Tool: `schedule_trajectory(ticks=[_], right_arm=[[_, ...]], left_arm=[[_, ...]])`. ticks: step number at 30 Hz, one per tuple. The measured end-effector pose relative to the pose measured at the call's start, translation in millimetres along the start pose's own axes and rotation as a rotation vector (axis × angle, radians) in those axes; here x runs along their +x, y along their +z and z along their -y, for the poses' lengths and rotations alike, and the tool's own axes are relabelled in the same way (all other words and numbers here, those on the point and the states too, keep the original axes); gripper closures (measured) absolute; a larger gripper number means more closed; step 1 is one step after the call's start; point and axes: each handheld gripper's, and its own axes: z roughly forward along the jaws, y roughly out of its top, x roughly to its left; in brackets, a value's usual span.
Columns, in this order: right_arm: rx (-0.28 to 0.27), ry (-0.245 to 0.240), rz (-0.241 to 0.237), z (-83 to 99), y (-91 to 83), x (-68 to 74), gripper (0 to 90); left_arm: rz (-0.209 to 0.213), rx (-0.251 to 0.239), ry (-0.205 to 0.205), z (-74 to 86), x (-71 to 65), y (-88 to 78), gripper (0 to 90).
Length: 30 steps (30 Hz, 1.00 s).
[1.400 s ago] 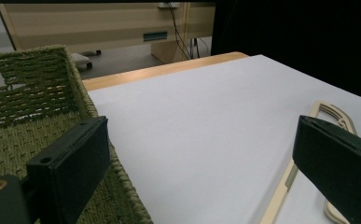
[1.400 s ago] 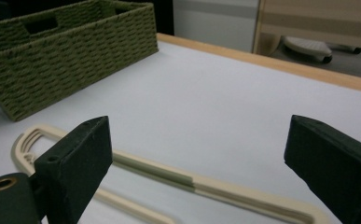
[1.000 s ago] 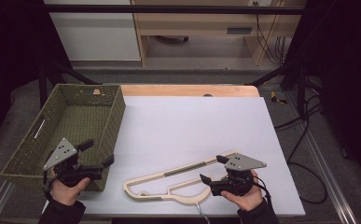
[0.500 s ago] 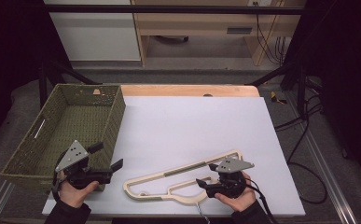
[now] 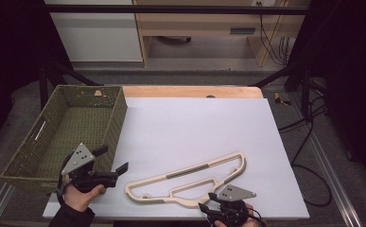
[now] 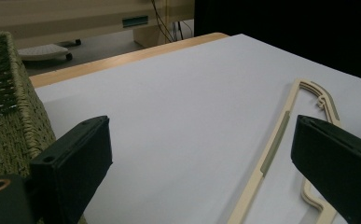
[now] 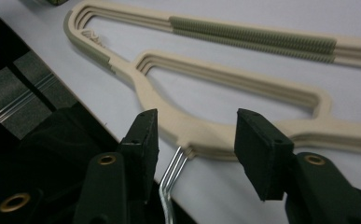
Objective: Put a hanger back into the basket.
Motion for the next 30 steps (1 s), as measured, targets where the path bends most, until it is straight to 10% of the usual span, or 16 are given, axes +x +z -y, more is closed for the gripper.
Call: schedule_trajectory(ticks=[14,30], right_arm=[[0.036,0.049,0.070,11.9,12.2,21.8,82.3],[0.064,0.136,0.073,15.1,14.5,23.2,86.2]], left_arm=[[0.018,0.016,0.006,3.9,-8.4,8.4,5.6],[0.082,0.072,0.060,10.4,-36.0,27.8,6.1]])
